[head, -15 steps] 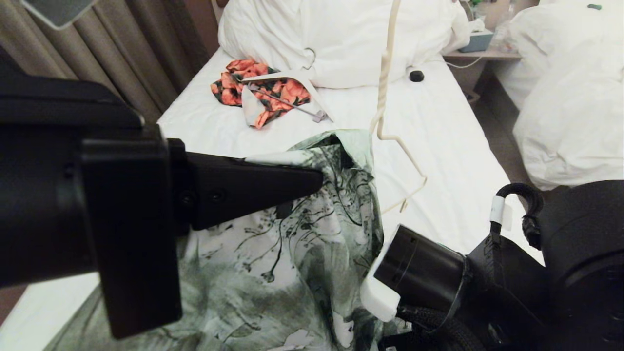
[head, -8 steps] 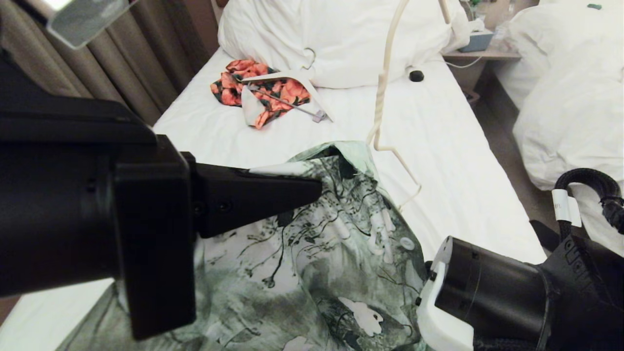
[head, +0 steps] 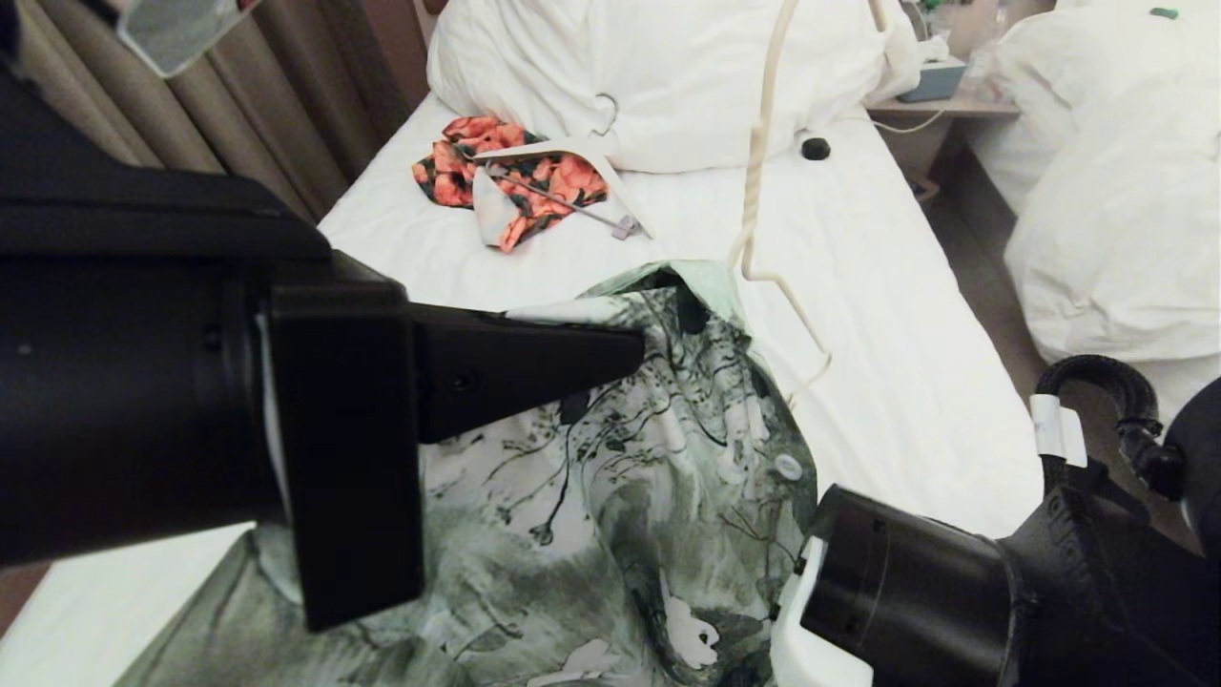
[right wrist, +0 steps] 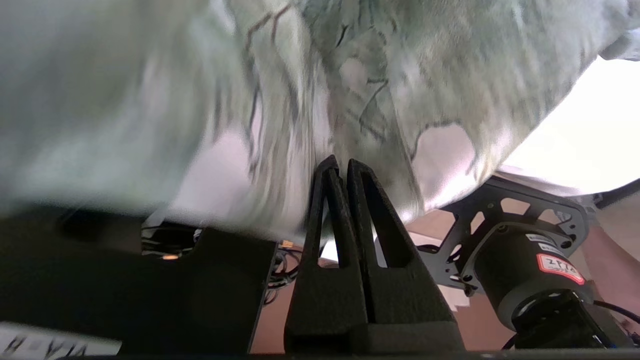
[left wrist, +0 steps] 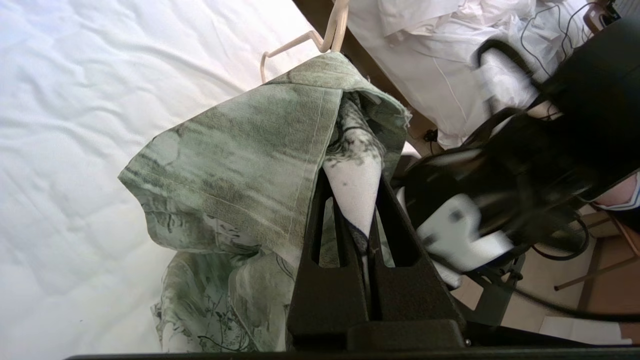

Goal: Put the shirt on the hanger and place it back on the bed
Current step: Hook the other side of the shirt onto the hanger

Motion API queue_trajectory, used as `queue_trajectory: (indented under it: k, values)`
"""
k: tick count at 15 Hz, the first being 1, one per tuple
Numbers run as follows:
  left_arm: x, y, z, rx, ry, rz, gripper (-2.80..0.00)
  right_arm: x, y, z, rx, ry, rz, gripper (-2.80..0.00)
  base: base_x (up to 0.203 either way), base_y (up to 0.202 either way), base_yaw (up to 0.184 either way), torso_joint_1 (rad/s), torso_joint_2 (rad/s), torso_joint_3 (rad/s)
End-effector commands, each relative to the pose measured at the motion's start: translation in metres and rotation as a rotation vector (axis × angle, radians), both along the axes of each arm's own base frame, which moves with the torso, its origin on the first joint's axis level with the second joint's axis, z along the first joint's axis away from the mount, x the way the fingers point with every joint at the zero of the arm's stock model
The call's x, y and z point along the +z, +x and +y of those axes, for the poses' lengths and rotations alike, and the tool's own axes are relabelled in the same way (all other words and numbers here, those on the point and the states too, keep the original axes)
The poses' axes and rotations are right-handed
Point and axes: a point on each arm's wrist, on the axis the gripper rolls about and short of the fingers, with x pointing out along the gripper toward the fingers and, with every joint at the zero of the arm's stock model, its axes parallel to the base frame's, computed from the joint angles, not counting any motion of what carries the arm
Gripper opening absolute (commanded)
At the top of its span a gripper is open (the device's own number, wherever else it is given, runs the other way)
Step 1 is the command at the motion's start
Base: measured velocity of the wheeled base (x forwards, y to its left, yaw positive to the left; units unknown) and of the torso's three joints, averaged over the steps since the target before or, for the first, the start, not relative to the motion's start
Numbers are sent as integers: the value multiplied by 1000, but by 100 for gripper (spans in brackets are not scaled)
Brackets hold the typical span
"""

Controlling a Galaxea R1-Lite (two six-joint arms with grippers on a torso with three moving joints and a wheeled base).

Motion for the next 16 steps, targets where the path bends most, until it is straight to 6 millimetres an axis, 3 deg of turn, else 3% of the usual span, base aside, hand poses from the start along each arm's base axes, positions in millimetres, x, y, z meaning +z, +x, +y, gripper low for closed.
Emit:
queue_trajectory:
  k: [1,3,8,12,16]
  values:
    - [-1,1,0,5,5,3,-280,12,-4,-11,-8,38,-18,-280,0,0,0,0,0,0]
    - [-3,0,1,6,9,6,-280,27,-9,-29,-27,92,-44,-280,0,0,0,0,0,0]
    - [-5,0,3,5,11,11,-280,35,4,-51,-129,136,-34,-280,0,0,0,0,0,0]
    - [-3,-2,6,4,4,4,-280,32,43,-69,-268,262,63,-280,0,0,0,0,0,0]
    - [-1,-1,6,9,-1,1,-280,30,73,-78,-287,477,100,-280,0,0,0,0,0,0]
